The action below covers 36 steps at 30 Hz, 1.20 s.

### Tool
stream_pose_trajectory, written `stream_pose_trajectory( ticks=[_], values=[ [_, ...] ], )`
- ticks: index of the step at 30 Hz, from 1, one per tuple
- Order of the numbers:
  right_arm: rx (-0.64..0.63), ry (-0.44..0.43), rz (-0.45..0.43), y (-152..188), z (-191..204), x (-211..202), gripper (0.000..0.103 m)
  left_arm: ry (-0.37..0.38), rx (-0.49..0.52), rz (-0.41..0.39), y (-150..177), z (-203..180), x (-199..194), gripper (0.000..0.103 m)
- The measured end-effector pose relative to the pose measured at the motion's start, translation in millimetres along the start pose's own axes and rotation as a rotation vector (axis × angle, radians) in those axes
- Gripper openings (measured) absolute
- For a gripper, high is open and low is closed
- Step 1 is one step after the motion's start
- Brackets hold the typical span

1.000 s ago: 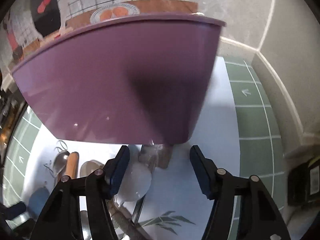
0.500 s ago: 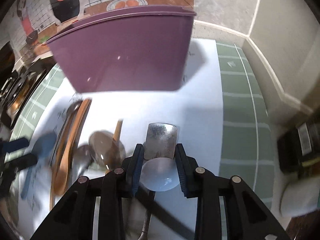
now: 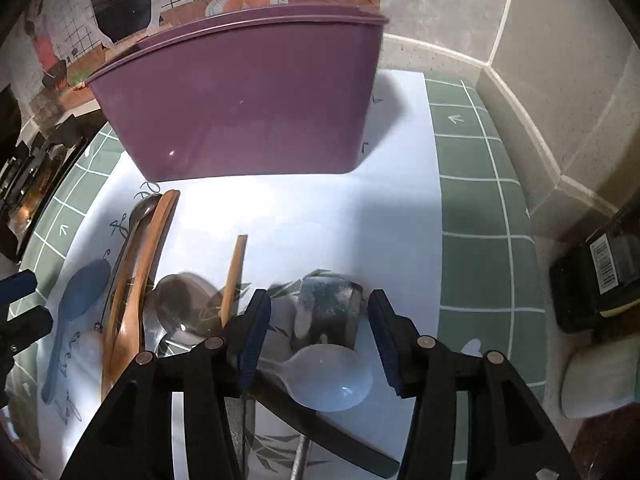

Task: Organize utensils

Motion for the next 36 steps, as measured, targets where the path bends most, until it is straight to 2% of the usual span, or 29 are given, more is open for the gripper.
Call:
stream_pose_trajectory(
  ticks=[2,5,10,11,12,14,16,21,27,36],
  values=[
    [-0.013,-0.013,0.007,-1,2,-3,0.029,-0.017,0.032,0.018,1,-1,5,0.055],
    [-0.021,-0.02,-0.032,-3,0,-18,0.029,-0.033,0.082,0.038,0,-5,14,0.055],
    [-0.026,-0.04,-0.091,-5,-4,-45,0.029,-0.066,0.09,0.078,-5,-6,36,0.054],
    [-0.029,-0.039,-0.098,-4,-4,-49,0.029,-0.074,0.092,0.084,-6,-6,40,0.051],
    [-0.03,-0.035,-0.106,-4,-4,-53,0.029,-0.078,0.093,0.087,-7,-7,43,0.042],
    [-0.037,-0.032,-0.115,-3,-4,-59,0.029,-0.098,0.105,0.072,-9,-11,45,0.035],
    [-0.036,-0.026,-0.117,-1,-5,-62,0.029,-0.101,0.107,0.064,-10,-14,45,0.035],
    [-0.046,-0.024,-0.138,7,-5,-70,0.029,-0.103,0.105,-0.011,-9,-23,20,0.035],
    [-0.056,-0.041,-0.14,15,-6,-76,0.029,-0.078,0.109,-0.092,-8,-37,-30,0.035],
    [-0.088,-0.049,-0.186,7,-3,-96,0.029,-0.077,0.146,-0.243,-16,-61,-97,0.034]
  ],
)
Point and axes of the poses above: each gripper's, at about its wrist camera, not at the fingertips, and x roughly the way its jaws point, z to its left, y to its underside, the point moved 8 cm from there along x, roughly the way its jaws point, and after that the axes turned 12 degrees about -x, right-handed, at the moved point
